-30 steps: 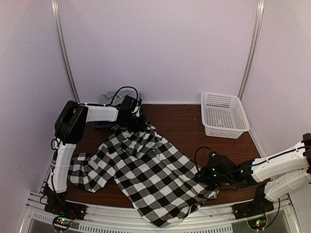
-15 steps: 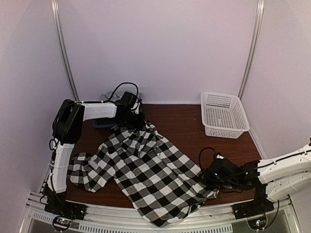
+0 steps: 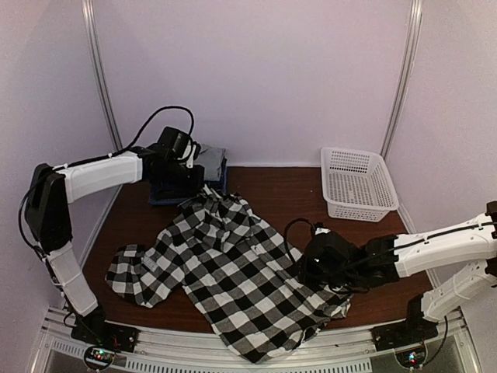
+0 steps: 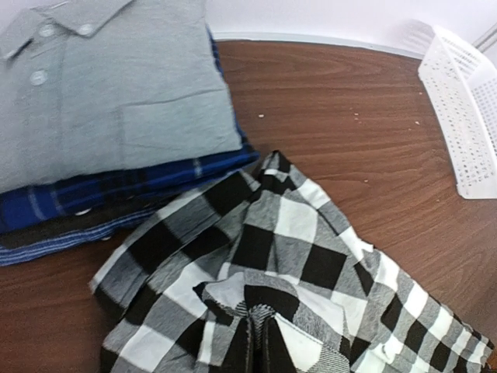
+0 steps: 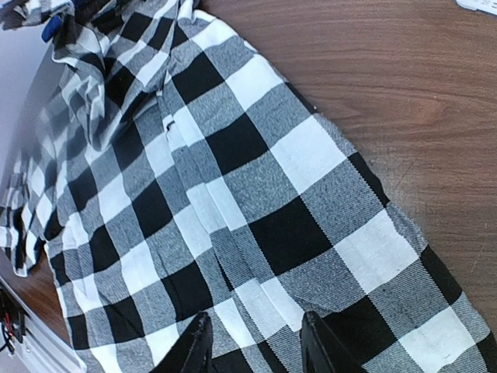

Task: Fold and stack the long sleeve shirts

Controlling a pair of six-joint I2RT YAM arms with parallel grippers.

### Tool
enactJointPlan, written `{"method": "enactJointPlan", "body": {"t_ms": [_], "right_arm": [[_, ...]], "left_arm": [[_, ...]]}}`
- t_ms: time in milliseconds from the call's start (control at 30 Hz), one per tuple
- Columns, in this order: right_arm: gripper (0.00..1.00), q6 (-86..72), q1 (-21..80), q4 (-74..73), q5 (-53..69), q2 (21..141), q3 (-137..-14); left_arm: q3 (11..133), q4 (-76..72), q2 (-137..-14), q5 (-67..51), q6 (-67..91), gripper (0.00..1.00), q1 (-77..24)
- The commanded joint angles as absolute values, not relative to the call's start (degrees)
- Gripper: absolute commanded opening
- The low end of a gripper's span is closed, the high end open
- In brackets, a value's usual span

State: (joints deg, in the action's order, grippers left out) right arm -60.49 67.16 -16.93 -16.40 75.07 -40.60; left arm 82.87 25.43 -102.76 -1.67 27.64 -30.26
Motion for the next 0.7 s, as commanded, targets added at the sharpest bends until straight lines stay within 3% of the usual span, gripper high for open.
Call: {"method": "enactJointPlan", "body": {"t_ms": [0,433,667], "right_arm": [[0.40,-56.7,68.6,-19.1,-16.0,78.4,-42.9],[0.40,-58.9,72.4,-19.5,-13.6,84.1,-41.4],[0.40,-60.3,73.4,-18.9,-11.7,83.6,-38.6]], "left_arm": [[79.7,30.3,-93.5,9.4,25.9,0.00,-29.4],[64.6,37.1,-68.7,15.7,29.8,0.00,-29.4],[57.7,37.4,-63.2,14.6,32.0,0.00,-29.4]]}}
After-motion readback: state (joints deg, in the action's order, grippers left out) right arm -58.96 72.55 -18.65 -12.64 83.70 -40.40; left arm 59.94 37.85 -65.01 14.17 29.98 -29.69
